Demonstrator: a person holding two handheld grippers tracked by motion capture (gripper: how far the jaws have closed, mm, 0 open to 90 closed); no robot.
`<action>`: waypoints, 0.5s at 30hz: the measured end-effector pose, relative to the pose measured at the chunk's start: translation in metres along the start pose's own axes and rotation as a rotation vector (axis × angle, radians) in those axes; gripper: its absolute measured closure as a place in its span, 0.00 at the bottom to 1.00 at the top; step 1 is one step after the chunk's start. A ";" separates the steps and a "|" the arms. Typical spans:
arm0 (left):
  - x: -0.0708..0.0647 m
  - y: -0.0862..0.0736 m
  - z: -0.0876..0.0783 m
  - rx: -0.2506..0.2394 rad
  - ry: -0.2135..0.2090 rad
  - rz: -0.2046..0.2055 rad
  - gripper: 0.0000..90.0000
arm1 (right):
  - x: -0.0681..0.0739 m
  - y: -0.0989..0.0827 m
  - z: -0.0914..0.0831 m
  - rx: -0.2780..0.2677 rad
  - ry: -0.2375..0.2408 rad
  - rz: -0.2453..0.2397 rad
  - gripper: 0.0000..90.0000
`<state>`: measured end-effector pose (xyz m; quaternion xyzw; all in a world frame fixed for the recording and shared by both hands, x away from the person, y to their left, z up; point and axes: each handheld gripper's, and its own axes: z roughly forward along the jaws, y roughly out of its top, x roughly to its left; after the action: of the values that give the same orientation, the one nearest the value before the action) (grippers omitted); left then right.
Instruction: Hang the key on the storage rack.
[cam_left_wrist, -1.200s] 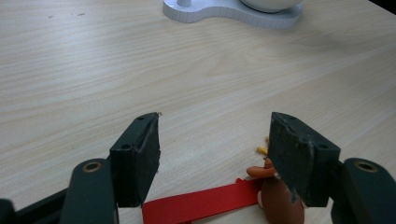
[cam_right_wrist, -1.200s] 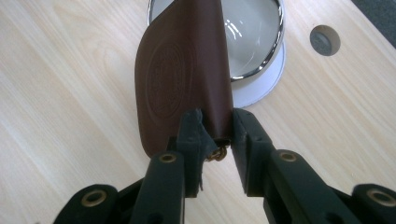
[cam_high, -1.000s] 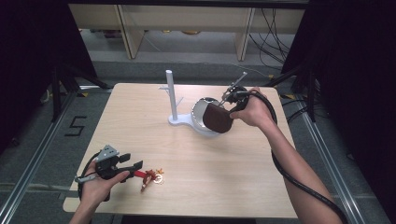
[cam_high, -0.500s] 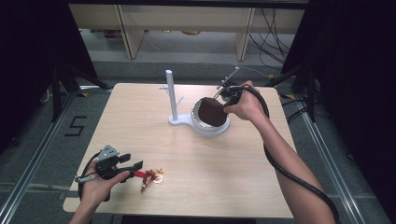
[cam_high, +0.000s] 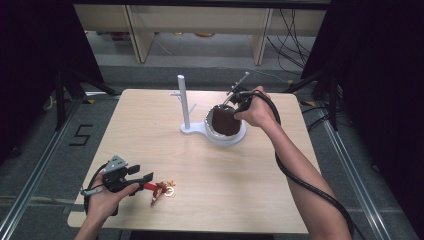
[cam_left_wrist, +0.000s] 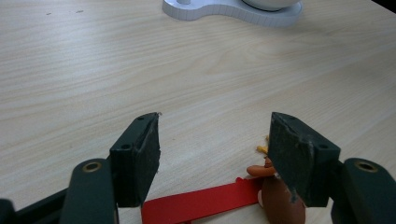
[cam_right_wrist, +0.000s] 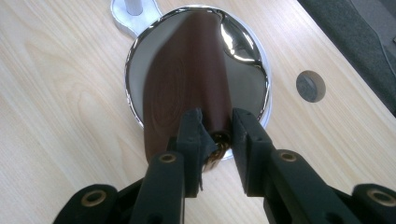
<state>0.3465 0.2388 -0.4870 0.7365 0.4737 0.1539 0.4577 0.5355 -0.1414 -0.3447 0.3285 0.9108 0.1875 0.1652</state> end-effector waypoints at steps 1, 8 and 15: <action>0.000 0.000 0.000 0.000 0.000 0.000 0.37 | 0.000 0.001 0.000 0.001 0.000 0.004 0.83; 0.000 0.000 0.000 0.002 -0.005 0.002 0.37 | 0.003 0.006 0.008 -0.020 0.005 0.000 0.83; 0.001 0.000 -0.001 0.001 0.000 0.001 0.37 | -0.002 0.005 0.017 -0.065 0.009 -0.001 0.63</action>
<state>0.3461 0.2398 -0.4870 0.7370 0.4734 0.1540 0.4572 0.5472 -0.1348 -0.3569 0.3217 0.9052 0.2182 0.1719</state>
